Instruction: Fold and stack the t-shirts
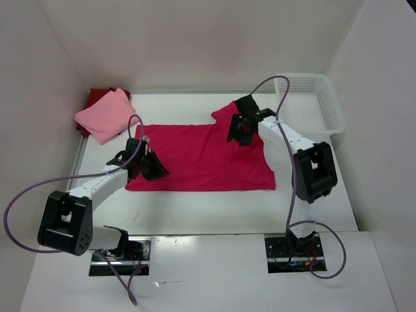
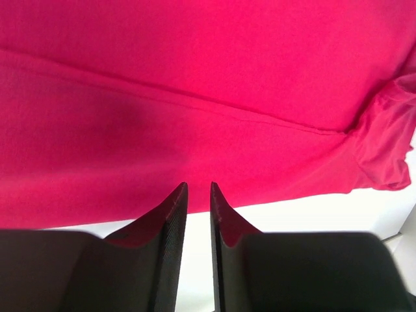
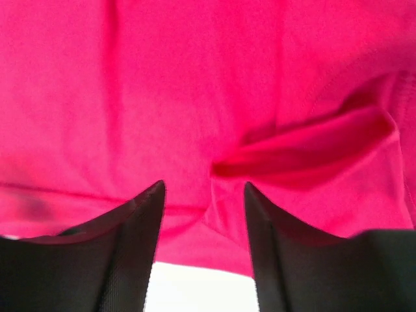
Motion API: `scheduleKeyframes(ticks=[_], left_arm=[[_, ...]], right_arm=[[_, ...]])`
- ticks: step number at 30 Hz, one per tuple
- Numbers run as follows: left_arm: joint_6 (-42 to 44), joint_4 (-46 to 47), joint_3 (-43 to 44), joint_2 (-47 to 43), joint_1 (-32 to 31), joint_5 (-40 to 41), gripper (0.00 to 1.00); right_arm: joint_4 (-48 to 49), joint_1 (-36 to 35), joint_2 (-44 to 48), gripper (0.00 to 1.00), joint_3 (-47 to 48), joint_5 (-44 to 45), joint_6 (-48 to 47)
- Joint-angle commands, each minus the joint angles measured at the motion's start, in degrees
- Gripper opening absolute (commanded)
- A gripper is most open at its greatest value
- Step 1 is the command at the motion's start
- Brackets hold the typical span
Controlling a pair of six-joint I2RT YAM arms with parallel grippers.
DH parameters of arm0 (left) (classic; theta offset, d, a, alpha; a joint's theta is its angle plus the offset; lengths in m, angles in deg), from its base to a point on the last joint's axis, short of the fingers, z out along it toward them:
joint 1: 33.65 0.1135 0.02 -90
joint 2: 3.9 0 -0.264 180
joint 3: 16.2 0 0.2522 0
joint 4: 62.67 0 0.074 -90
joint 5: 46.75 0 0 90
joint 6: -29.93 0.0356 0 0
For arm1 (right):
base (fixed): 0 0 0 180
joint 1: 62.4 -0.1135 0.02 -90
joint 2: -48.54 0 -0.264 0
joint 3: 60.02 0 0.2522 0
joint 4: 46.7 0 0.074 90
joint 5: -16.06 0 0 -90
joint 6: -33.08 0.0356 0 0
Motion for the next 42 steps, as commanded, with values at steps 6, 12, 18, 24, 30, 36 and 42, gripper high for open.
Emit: scheduleKeyframes(ticks=[6,12,18,24,30,36,42], left_arm=[[6.91,-2.01,4.94,3.46,0.23,-1.3,0.29],[6.91,-2.01,4.94,5.23,0.23,-2.44,0.3],[6.91,-1.48,3.36,5.23,0.23,-2.97,0.3],[6.91,-2.79,1.52,2.86,0.23,-1.84,0.31],[6.91,-4.73,2.22,-1.18,0.23,2.3,0.32],[6.9,-4.73,5.02,1.52,-1.51,1.16,0.29],[7.52,-6.14,8.46,7.5,-7.59,6.53,0.23]], right_arm=[[2.48,0.9,9.07,0.06,-12.88,-3.65,-0.23],[5.48,0.9,5.82,0.05,-14.76,-6.72,0.47],[8.2,0.9,-4.36,0.04,-6.15,-6.55,-0.85],[8.91,0.9,-11.5,0.05,0.9,-7.16,-1.37],[6.89,0.9,-1.95,0.36,-1.81,-5.76,-1.99],[9.69,0.9,11.33,0.33,-16.99,-8.92,1.52],[13.38,0.9,14.25,0.0,-28.87,-11.74,5.39]])
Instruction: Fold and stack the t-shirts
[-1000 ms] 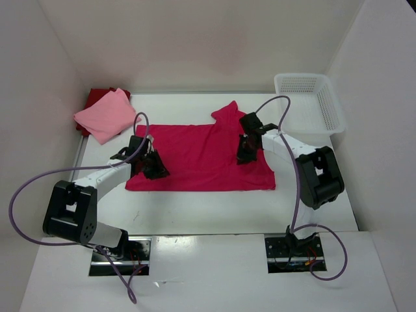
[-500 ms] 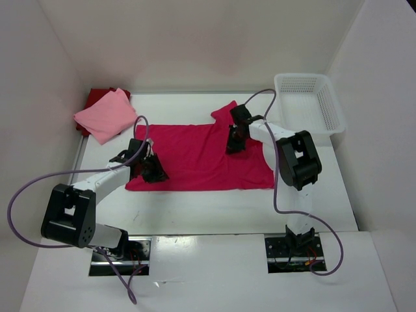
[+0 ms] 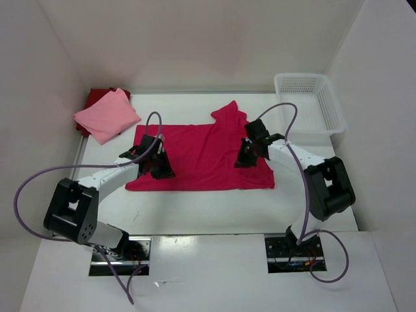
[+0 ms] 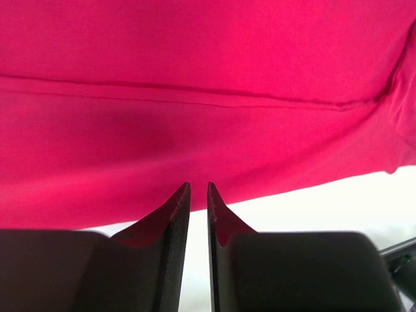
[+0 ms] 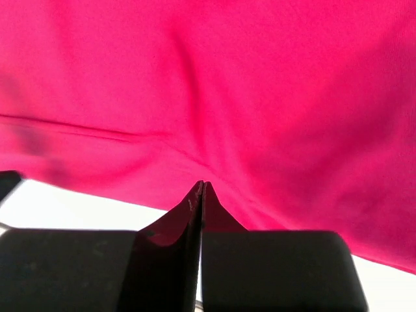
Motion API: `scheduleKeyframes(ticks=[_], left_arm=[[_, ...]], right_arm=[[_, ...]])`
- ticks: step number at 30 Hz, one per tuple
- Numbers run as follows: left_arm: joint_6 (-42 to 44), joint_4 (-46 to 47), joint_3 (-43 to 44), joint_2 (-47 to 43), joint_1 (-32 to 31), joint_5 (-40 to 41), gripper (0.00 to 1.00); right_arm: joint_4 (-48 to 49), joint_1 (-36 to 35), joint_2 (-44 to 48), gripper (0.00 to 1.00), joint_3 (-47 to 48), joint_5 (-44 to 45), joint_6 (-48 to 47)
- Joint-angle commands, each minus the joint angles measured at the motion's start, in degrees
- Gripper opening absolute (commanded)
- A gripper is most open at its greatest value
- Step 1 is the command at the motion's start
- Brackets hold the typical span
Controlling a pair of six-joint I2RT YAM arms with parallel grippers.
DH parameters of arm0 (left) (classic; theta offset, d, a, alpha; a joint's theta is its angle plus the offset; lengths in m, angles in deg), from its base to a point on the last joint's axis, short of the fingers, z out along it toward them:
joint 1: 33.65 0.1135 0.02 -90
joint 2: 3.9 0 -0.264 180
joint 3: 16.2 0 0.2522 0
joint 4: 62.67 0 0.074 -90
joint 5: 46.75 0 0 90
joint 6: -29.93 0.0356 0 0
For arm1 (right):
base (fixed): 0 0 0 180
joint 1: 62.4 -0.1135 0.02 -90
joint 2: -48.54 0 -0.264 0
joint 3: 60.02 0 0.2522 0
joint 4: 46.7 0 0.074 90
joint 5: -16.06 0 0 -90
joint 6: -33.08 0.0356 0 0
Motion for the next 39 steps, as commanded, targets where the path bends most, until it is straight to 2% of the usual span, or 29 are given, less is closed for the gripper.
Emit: scheduleKeyframes(ticks=[1,6,8,10,12,18,22,26,28,29,30,31,35,36,37,39], left_arm=[[1.33,0.15,1.99,3.18,-1.23,1.47,0.23],[0.2,1.31,1.99,9.77,-1.76,0.94,0.23],[-1.82,-0.8,-0.1,10.39,0.51,1.99,0.21],[-3.93,2.25,-4.67,9.09,6.55,-3.52,0.23],[-3.94,3.85,-9.67,8.21,9.65,-9.39,0.25],[-6.22,-0.98,-12.94,4.34,11.43,-11.62,0.28],[-9.03,-4.22,-14.53,1.44,11.43,-13.47,0.28],[-10.69,-6.78,-16.9,-1.29,13.01,-20.23,0.29],[-12.11,-6.78,-18.49,-5.67,13.53,-20.34,0.29],[-12.11,-7.39,-17.27,-9.26,14.06,-19.55,0.31],[-11.5,-8.35,-15.35,-9.29,14.06,-18.67,0.31],[-9.15,-8.97,-9.24,-9.29,14.93,-18.66,0.31],[-5.79,-7.06,6.68,-3.33,15.55,-12.79,0.29],[-4.91,-5.74,9.0,-2.53,16.08,-11.47,0.28],[-4.91,-3.2,11.02,-1.39,16.61,-8.06,0.26],[-4.2,-1.43,16.11,3.7,18.35,-4.44,0.22]], right_arm=[[3.49,0.16,-0.04,0.0,-5.5,-0.44,2.07],[3.5,0.16,-5.3,0.0,-6.74,3.95,4.09],[2.88,0.68,-5.84,0.0,-7.35,4.57,5.49],[2.88,0.68,-5.84,0.0,-9.11,5.18,6.64],[2.35,0.68,-5.31,0.01,-11.92,5.19,8.57],[0.51,0.68,1.44,0.02,-21.15,3.08,11.73],[-2.21,0.68,6.63,0.02,-22.91,0.72,14.45],[-4.76,0.07,11.98,0.02,-25.55,-2.1,16.22],[-4.77,0.68,13.23,0.06,-24.95,-3.33,16.14],[-5.29,1.38,13.23,0.08,-23.72,-3.34,15.44],[-6.08,2.08,13.23,0.17,-20.4,-3.34,13.43],[-6.61,3.31,12.53,0.19,-18.1,-3.34,12.1],[-7.06,5.33,7.63,0.23,-6.06,-2.81,4.99],[-6.1,5.34,6.56,0.22,-2.56,-2.81,3.84],[-5.22,5.95,5.42,0.09,-0.78,-3.42,2.09],[-2.85,5.96,1.83,0.0,4.05,-4.73,0.85]])
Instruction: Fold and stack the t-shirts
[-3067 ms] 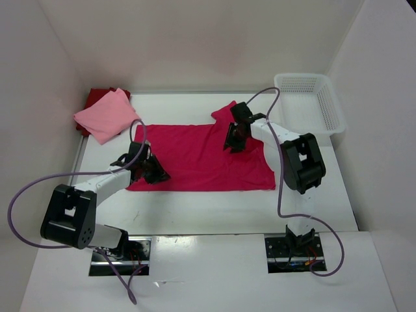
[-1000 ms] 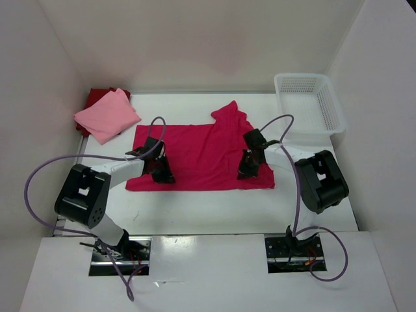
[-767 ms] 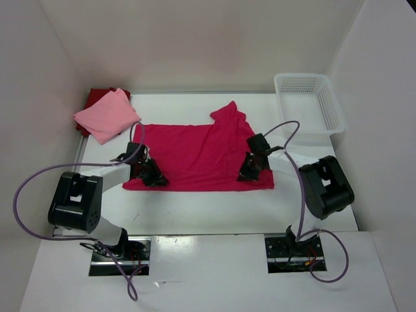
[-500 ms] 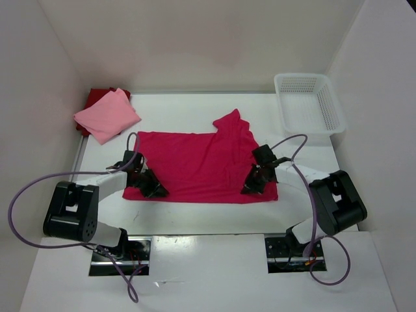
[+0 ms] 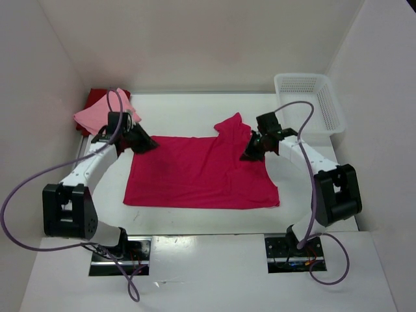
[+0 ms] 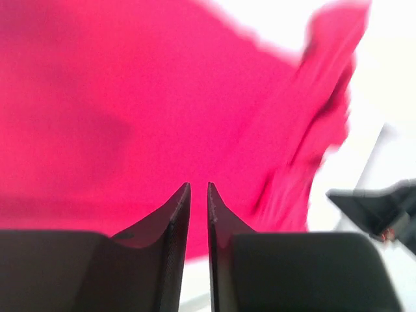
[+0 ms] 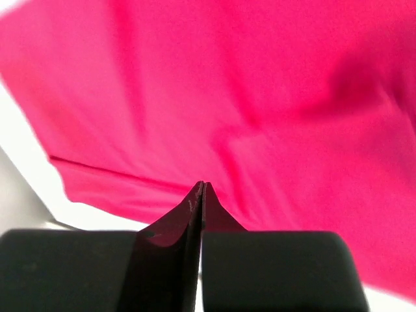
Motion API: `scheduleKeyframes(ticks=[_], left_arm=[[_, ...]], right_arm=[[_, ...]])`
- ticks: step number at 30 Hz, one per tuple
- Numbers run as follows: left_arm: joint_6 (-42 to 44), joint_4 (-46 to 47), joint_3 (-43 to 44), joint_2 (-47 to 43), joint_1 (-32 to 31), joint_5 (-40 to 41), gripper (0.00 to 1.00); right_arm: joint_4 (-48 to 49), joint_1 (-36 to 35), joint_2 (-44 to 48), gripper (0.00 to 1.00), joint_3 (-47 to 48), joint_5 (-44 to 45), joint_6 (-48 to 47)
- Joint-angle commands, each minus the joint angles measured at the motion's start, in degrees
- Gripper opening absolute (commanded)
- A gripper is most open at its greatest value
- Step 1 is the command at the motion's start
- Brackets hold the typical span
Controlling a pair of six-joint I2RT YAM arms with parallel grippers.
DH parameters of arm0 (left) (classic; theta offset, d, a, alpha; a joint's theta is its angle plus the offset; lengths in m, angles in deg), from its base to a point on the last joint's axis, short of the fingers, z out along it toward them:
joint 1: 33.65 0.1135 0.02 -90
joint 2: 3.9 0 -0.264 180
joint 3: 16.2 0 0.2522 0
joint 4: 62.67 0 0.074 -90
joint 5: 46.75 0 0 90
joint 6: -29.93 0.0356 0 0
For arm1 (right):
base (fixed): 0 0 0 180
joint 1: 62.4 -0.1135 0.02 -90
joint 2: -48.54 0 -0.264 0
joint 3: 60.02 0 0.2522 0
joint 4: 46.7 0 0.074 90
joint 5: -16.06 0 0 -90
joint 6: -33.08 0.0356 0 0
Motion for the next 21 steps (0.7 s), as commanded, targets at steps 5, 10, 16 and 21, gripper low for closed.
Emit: scheduleKeyframes(ticks=[5,10,16,21], left_arm=[[3.93,9.01,11.96,17.36,4.03,18.07,0.2],[5.34,11.03,18.74,24.4,5.8,24.31,0.33],[8.51,10.24,25.59,32.75,7.03,28.28,0.36],[10.79,8.84,28.49,37.68,7.03,29.51,0.39]], right_arm=[[7.51,0.58,-7.2,0.0,11.88,-4.26,-6.88],[8.05,0.58,-10.62,0.02,14.78,-6.01,-9.25],[9.37,0.58,-11.68,0.03,12.59,-7.15,-9.26],[9.37,0.58,-13.43,0.07,13.11,-7.16,-9.78]])
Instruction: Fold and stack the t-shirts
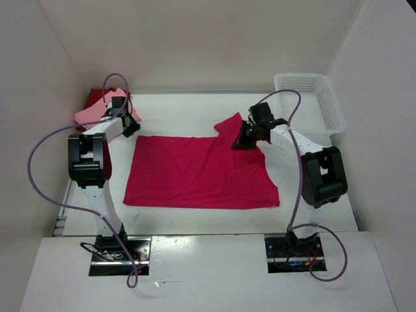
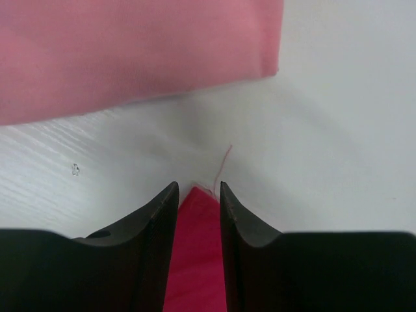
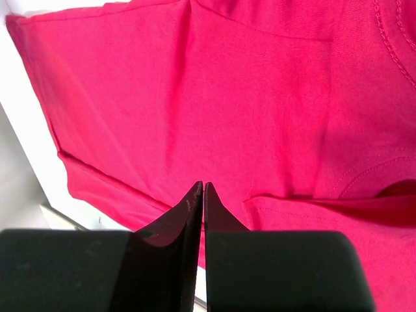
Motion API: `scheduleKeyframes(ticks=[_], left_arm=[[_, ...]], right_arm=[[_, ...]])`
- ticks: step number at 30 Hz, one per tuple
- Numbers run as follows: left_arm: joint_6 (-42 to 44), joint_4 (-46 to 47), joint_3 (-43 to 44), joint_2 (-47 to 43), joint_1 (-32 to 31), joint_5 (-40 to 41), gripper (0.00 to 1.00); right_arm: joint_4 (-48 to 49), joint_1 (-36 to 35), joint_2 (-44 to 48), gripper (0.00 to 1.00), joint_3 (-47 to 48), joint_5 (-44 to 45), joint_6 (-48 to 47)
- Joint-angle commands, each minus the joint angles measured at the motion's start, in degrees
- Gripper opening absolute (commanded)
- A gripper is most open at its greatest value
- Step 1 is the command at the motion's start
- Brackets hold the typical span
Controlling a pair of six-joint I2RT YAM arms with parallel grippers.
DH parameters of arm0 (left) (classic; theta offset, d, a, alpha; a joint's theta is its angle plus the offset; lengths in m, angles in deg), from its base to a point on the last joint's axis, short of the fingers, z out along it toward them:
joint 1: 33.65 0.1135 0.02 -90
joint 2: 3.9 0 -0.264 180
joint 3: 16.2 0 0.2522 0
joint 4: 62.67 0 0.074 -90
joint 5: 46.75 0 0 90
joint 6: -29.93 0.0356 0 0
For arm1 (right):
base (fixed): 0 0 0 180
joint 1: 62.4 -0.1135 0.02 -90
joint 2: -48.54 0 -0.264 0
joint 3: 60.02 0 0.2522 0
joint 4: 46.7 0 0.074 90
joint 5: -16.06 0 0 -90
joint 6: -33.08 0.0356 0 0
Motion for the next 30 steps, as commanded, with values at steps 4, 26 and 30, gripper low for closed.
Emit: scheduleKeyframes(ticks=[4,26,30], left_arm=[[3.51,-0.85,2.89,4.97,-0.03,1.13,0.39],[4.57,-1.9,2.19,4.98,-1.61,-4.58,0.27],[4.57,-1.9,1.66,5.5,-1.61,-5.1,0.18]], right_arm=[[2.4,0.23,-2.36,0.08,3.08,-0.23,-2.25],[-2.78,8.4,-35.04,0.57,47.81,12.07,-3.91],[-7.0,8.4,-42.16,0.57,57.83,13.75,-4.44]])
